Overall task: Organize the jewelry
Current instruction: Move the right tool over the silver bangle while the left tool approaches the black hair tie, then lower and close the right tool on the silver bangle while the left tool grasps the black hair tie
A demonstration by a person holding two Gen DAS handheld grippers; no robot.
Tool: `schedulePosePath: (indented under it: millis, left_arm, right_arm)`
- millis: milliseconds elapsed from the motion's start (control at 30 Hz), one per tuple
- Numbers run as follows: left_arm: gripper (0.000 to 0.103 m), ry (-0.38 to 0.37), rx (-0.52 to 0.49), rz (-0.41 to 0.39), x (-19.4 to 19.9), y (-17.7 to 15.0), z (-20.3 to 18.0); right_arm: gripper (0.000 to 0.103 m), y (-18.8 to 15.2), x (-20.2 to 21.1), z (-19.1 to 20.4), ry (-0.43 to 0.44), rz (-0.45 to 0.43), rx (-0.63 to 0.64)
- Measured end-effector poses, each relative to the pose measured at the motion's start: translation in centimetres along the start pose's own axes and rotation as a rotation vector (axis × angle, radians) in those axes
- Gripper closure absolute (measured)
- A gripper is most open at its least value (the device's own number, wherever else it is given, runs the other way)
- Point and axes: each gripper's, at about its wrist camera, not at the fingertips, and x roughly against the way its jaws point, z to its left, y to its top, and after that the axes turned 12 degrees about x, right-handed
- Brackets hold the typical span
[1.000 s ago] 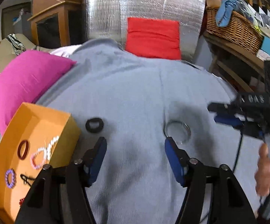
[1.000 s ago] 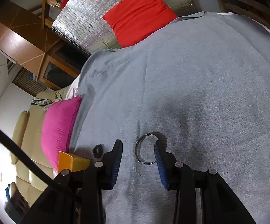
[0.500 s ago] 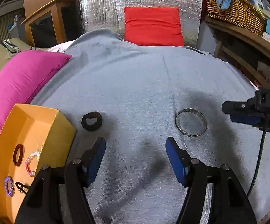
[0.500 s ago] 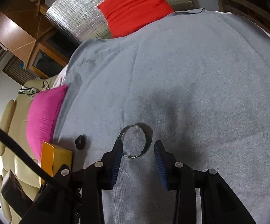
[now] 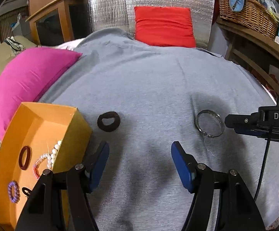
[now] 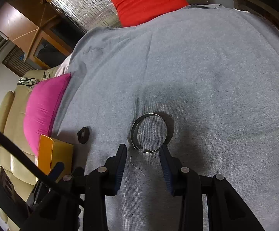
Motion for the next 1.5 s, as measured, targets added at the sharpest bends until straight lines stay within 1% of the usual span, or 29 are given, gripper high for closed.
schedulePosePath:
  millis: [133, 267, 333, 400, 467, 633, 833, 900, 967, 1000, 1033, 1067, 1133, 1167, 1200, 1300, 1333, 1367, 1400, 1433, 1467, 1500]
  left_arm:
    - [0.035, -0.014, 0.030, 0.048, -1.1, 0.1, 1.3]
    - [0.035, -0.065, 0.086, 0.099, -2.6, 0.6, 3.3]
    - [0.035, -0.127, 0.075, 0.102, -2.9, 0.9, 3.7]
    - [0.035, -0.154, 0.051, 0.096, -3.0, 1.0, 3.4]
    - [0.035, -0.164, 0.037, 0.097, -3.5, 1.2, 3.4]
    - [0.035, -0.202, 0.088, 0.098, -5.0, 2.2, 4.1]
    - [0.035, -0.212, 0.092, 0.082, -6.7, 2.9, 3.8]
    - [0.036, -0.216, 0.091, 0.092, -7.4, 3.0, 3.8]
    - [0.036, -0.240, 0.106, 0.116, -8.3, 3.0, 4.1]
    - [0.037, -0.253, 0.118, 0.134, -8.7, 3.0, 4.3]
    - [0.045, -0.269, 0.142, 0.151, -9.1, 3.0, 4.7]
    - [0.049, -0.275, 0.152, 0.153, -9.2, 3.0, 4.8]
    - [0.071, -0.316, 0.151, 0.159, -9.0, 3.0, 4.9]
    - [0.077, -0.337, 0.144, 0.165, -8.9, 3.0, 4.7]
    - [0.085, -0.362, 0.130, 0.176, -8.8, 3.0, 4.5]
    - [0.091, -0.421, 0.101, 0.198, -8.5, 2.8, 3.8]
    - [0.091, -0.441, 0.090, 0.204, -8.2, 2.7, 3.5]
    - [0.091, -0.444, 0.077, 0.200, -7.9, 2.8, 3.3]
    - [0.091, -0.429, 0.068, 0.189, -7.7, 3.0, 3.2]
    - [0.091, -0.392, 0.061, 0.166, -7.2, 3.2, 3.3]
    - [0.091, -0.374, 0.062, 0.150, -7.0, 3.4, 3.4]
    - [0.086, -0.355, 0.070, 0.117, -6.5, 3.8, 3.6]
  right_arm:
    - [0.064, 0.0, -0.1, -0.2, -0.003, 0.003, -0.006]
    - [0.064, 0.2, 0.0, -0.4, -0.003, 0.000, -0.016]
    - [0.064, 0.1, 0.1, -0.5, 0.000, -0.002, -0.019]
    - [0.064, 0.1, 0.3, -0.5, 0.004, -0.003, -0.018]
    - [0.064, 0.0, 0.4, -0.5, 0.007, -0.005, -0.017]
    - [0.064, -0.1, 0.8, -0.9, 0.010, -0.008, -0.021]
    - [0.064, -0.2, 0.7, -1.0, 0.005, -0.003, -0.023]
    - [0.064, -0.2, 0.7, -1.0, 0.004, -0.001, -0.020]
    - [0.064, -0.1, 0.7, -1.0, 0.006, 0.000, -0.021]
    - [0.064, -0.2, 0.7, -1.0, 0.005, -0.001, -0.022]
    - [0.064, -0.1, 0.7, -1.0, 0.004, -0.001, -0.023]
    - [0.064, -0.1, 0.8, -1.1, 0.003, -0.002, -0.024]
    - [0.064, -0.1, 0.8, -1.1, 0.002, -0.005, -0.025]
    - [0.064, 0.0, 0.8, -1.1, 0.003, -0.005, -0.025]
    - [0.064, 0.1, 0.8, -1.2, 0.003, -0.006, -0.025]
    - [0.064, 0.1, 0.8, -1.3, 0.002, -0.009, -0.029]
    - [0.064, 0.2, 0.8, -1.3, 0.003, -0.009, -0.030]
    - [0.064, 0.2, 0.8, -1.4, 0.003, -0.009, -0.030]
    - [0.064, 0.1, 0.8, -1.4, 0.002, -0.009, -0.030]
    - [0.064, 0.0, 0.9, -1.4, 0.002, -0.010, -0.031]
    - [0.064, -0.1, 0.9, -1.5, 0.001, -0.010, -0.033]
    - [0.064, -0.1, 1.0, -1.5, 0.001, -0.010, -0.035]
